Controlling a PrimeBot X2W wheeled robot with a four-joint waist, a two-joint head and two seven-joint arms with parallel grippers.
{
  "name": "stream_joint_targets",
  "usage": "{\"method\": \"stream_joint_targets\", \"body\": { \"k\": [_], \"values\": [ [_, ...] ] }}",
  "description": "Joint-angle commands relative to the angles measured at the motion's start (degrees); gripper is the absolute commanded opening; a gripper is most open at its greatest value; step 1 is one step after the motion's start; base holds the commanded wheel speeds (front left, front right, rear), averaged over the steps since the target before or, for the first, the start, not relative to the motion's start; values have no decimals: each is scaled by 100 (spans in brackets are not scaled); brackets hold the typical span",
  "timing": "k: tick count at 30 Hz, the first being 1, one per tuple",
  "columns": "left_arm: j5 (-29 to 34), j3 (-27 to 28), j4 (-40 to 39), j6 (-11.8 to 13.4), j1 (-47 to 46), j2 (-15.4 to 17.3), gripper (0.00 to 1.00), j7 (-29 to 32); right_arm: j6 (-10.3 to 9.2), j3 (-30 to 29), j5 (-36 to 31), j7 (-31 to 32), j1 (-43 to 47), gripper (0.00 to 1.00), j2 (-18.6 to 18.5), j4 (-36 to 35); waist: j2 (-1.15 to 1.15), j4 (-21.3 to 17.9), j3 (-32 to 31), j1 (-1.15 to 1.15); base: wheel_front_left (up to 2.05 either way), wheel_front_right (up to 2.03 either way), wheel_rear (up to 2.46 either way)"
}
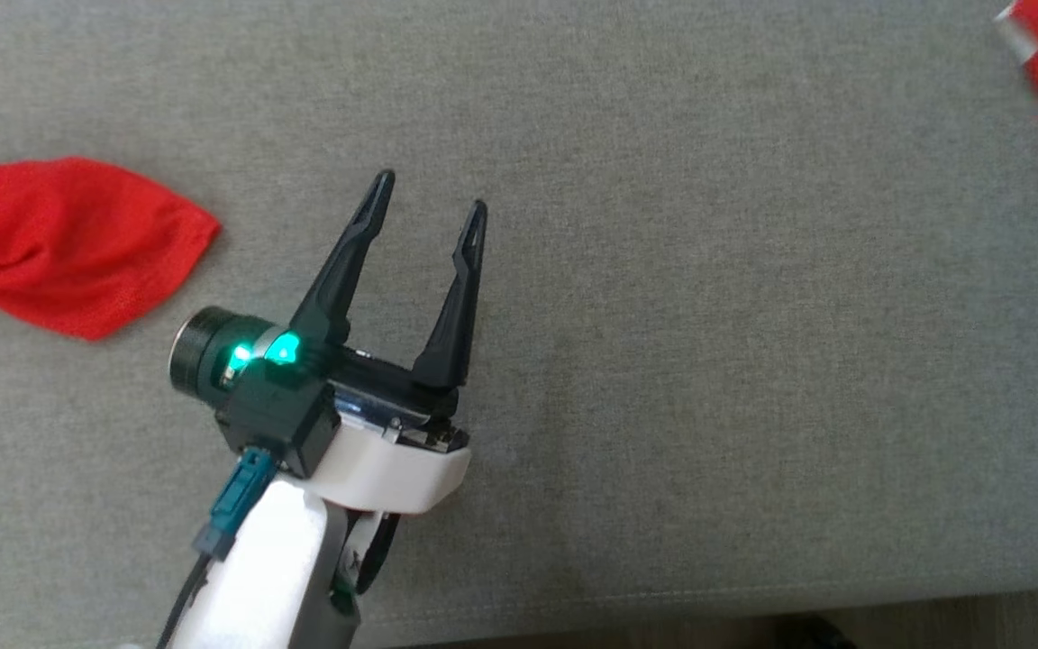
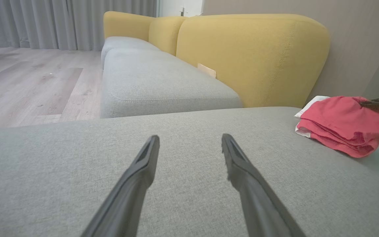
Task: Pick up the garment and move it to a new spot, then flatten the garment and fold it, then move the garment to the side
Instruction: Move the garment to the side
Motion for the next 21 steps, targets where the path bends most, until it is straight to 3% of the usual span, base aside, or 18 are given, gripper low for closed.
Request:
{"method": "stream_joint_targets", "body": {
  "k": [1, 7, 8, 9, 10, 17, 21],
  "values": [
    [54, 160, -237, -23, -93, 6, 100, -29, -5, -256, -213, 61, 194, 0, -304, -245, 0, -19, 103, 0, 0, 0, 0],
    [122, 178, -270, -88, -154, 6, 100, -29, -5, -891, -810, 218, 516, 0, -140, -708, 0, 5, 175, 0, 0, 0, 0],
    [128, 177, -269, -97, -159, 6, 100, -29, -5, -1010, -923, 251, 551, 7, -87, -761, 0, 15, 167, 0, 0, 0, 0],
    [131, 176, -264, -103, -162, 6, 100, -29, -5, -1118, -1052, 303, 587, 47, -18, -808, 0, 28, 146, 0, 0, 0, 0],
    [129, 175, -261, -106, -159, 6, 100, -29, -5, -1223, -1230, 324, 617, 100, 52, -888, 0, 41, 119, 0, 0, 0, 0],
    [122, 172, -146, -68, -27, 6, 100, -29, -5, -1776, -2085, 303, 884, 100, 942, -1405, 0, 110, -369, 0, 0, 0, 0],
    [92, 180, -7, -9, 170, 6, 100, -29, -5, -1620, -1913, 98, 1151, 100, 1787, -1698, 0, 110, -907, 0, 0, 0, 0]
  ]
}}
